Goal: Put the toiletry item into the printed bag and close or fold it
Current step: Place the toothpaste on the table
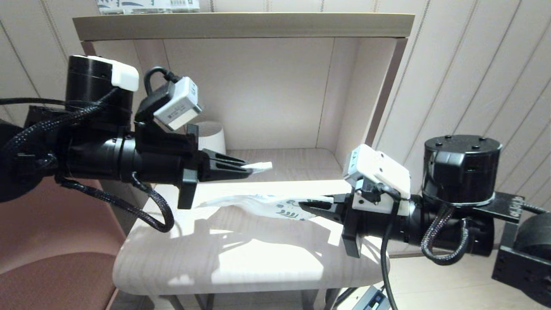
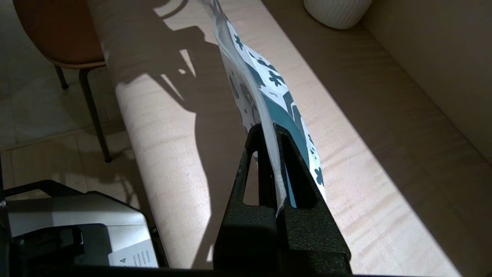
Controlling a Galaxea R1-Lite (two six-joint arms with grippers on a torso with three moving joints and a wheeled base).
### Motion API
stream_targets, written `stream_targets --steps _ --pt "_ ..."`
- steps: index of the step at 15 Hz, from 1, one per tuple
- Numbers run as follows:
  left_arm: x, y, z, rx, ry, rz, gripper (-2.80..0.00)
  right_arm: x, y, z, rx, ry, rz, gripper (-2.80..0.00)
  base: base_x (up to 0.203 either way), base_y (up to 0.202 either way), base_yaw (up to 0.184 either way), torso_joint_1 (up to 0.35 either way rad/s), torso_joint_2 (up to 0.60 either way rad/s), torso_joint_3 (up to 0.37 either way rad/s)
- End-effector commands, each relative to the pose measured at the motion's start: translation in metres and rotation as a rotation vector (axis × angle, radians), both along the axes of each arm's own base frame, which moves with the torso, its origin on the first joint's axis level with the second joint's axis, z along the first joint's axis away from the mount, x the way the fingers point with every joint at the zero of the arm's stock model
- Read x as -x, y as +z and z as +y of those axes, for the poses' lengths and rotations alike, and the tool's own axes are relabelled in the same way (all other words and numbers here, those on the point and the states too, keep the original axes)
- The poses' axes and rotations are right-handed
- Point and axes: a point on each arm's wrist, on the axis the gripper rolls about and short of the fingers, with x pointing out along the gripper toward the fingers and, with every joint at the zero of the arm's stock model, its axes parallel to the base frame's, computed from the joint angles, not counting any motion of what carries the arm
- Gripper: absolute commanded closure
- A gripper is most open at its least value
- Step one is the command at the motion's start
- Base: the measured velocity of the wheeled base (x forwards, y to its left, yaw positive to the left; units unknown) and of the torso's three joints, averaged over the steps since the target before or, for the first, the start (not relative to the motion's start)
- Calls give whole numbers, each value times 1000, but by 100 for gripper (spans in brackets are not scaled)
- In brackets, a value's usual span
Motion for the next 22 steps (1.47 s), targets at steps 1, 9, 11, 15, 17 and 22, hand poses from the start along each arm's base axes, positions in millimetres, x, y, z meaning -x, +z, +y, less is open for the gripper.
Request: stream_targets --steps 1,9,11,15,17,22 --pt "5 9 6 14 6 -29 0 3 5 -2 -10 3 -17 0 0 0 0 0 0 0" --pt "14 -17 9 -39 -7 43 0 2 11 -3 -18 -3 -29 0 0 0 0 0 0 0" --pt "15 -16 8 -38 -13 36 0 2 10 -3 -17 -1 -27 0 0 0 0 0 0 0" --pt "18 -17 3 -42 -34 42 0 1 9 -2 -16 0 -25 0 0 0 0 0 0 0" --pt "19 -16 2 -43 -40 39 0 1 9 -2 -15 0 -23 0 0 0 0 0 0 0" --pt "21 -14 -4 -58 -36 5 0 0 7 0 -11 5 -18 0 0 0 0 0 0 0"
